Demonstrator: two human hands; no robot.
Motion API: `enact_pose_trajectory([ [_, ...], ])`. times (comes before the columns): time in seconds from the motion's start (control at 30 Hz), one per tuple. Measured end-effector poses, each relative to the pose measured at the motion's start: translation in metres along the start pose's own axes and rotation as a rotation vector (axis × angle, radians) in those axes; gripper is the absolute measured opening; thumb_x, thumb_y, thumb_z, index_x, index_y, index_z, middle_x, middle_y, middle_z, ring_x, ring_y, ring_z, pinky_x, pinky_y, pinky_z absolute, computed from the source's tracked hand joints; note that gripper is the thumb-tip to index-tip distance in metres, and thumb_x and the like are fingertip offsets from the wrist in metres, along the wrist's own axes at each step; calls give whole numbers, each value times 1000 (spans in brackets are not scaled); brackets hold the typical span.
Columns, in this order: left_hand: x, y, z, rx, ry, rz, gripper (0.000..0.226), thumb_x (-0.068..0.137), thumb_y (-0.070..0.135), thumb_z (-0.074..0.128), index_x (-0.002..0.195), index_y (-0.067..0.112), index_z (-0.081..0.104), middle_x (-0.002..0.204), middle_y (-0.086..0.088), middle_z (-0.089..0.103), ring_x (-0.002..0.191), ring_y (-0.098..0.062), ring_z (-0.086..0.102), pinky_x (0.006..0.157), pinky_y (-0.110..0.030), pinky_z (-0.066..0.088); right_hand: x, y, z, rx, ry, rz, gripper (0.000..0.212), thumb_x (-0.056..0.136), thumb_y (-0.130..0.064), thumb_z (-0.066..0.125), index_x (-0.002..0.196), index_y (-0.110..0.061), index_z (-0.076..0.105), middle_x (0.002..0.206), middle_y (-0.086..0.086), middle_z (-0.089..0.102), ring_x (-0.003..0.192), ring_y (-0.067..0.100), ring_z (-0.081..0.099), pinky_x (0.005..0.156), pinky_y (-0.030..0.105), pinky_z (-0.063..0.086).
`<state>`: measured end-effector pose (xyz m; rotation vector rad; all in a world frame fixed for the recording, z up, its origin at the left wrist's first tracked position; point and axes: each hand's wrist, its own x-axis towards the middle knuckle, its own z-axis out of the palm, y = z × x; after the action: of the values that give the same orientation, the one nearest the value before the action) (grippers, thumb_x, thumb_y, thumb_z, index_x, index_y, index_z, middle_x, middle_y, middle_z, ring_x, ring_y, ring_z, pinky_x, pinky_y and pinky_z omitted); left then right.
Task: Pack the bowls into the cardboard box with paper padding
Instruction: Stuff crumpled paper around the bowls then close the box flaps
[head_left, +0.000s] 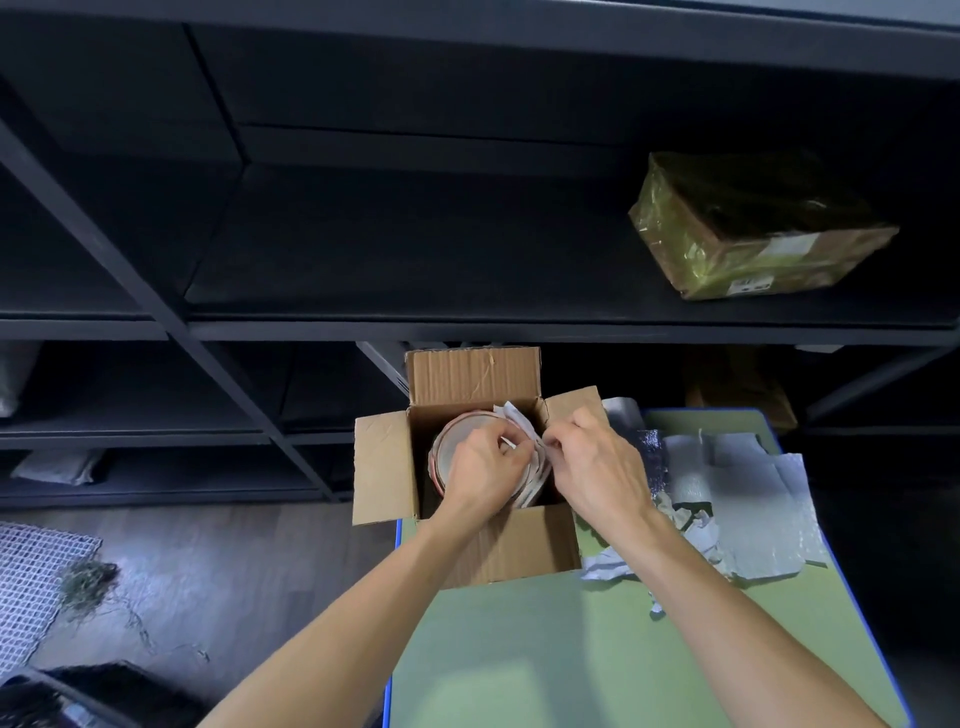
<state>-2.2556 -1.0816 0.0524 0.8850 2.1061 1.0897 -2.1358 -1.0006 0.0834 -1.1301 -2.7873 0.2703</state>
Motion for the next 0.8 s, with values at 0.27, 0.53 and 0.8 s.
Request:
enact_pose_trajectory([
  [0.27,-24,22,6,84,-23,74,18,92,30,54,75,24,60,67,1,64,67,-14,56,66,-33,47,-17,28,-15,83,70,13,9,89,-21,65,96,-21,69,93,-2,58,91,24,60,62,35,49],
  [0.53,-43,71,64,250,-152,346,14,92,28,54,85,21,63,76,4,67,71,-17,60,68,-37,50,-69,105,-30,77,-14,194,9,95,-27,56,100,-26,64,96,-5,61,87,22,61,65,35,46],
  [0.8,-48,82,161,420,-397,382,15,90,28,48,89,22,62,86,4,68,78,-21,61,72,-38,52,-123,224,-4,119,-254,608,30,98,-25,50,126,-23,61,123,2,63,111,25,61,86,36,50],
])
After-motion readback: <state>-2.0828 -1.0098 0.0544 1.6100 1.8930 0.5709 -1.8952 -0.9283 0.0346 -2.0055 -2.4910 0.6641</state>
